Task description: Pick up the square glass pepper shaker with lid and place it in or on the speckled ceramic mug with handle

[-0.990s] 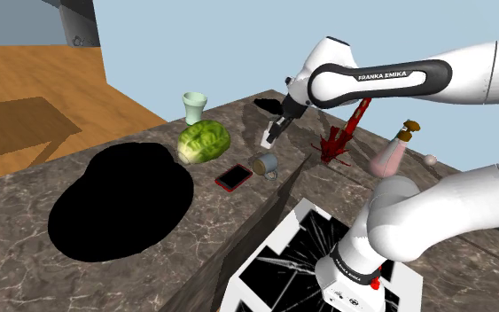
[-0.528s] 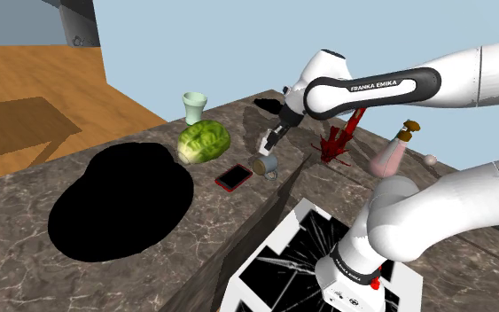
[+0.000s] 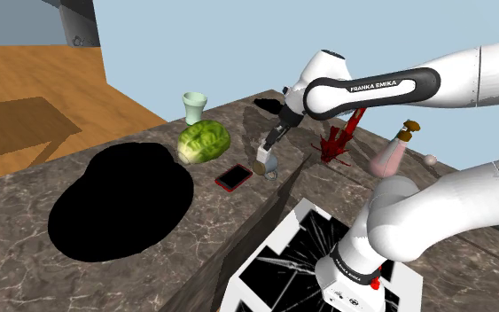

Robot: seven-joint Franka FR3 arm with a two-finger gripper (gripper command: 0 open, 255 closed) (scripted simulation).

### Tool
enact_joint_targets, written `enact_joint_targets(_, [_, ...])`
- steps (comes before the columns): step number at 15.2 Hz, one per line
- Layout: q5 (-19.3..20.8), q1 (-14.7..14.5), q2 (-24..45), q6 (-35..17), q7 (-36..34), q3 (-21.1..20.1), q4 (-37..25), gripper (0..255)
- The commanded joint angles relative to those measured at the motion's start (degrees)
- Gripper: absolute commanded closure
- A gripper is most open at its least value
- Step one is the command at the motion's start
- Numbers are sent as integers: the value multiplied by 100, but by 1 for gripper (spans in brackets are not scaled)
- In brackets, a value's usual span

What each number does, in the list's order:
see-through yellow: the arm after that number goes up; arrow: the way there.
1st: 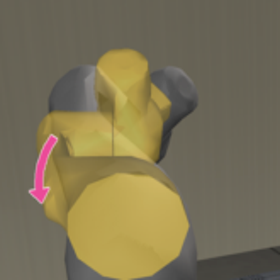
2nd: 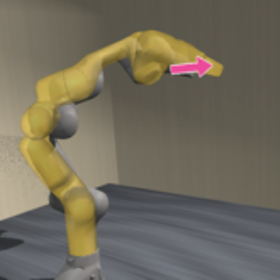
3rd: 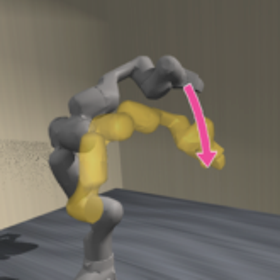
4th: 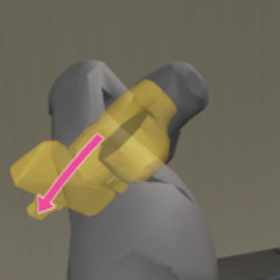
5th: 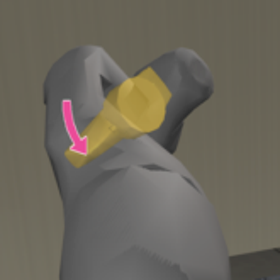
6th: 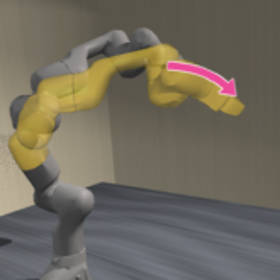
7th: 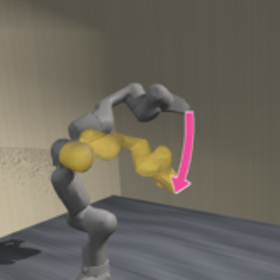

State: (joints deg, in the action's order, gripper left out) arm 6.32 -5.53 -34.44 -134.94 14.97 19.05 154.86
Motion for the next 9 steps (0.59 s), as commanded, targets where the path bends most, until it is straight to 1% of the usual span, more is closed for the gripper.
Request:
enact_joint_targets(1, [0,0,0,0,0,0,0,0])
enact_joint_targets(3, [0,0,0,0,0,0,0,0])
enact_joint_targets(7, [21,87,-527,904,-43,-136,-378,0])
enact_joint_targets(9, [21,88,-528,904,-43,-137,-377,0])
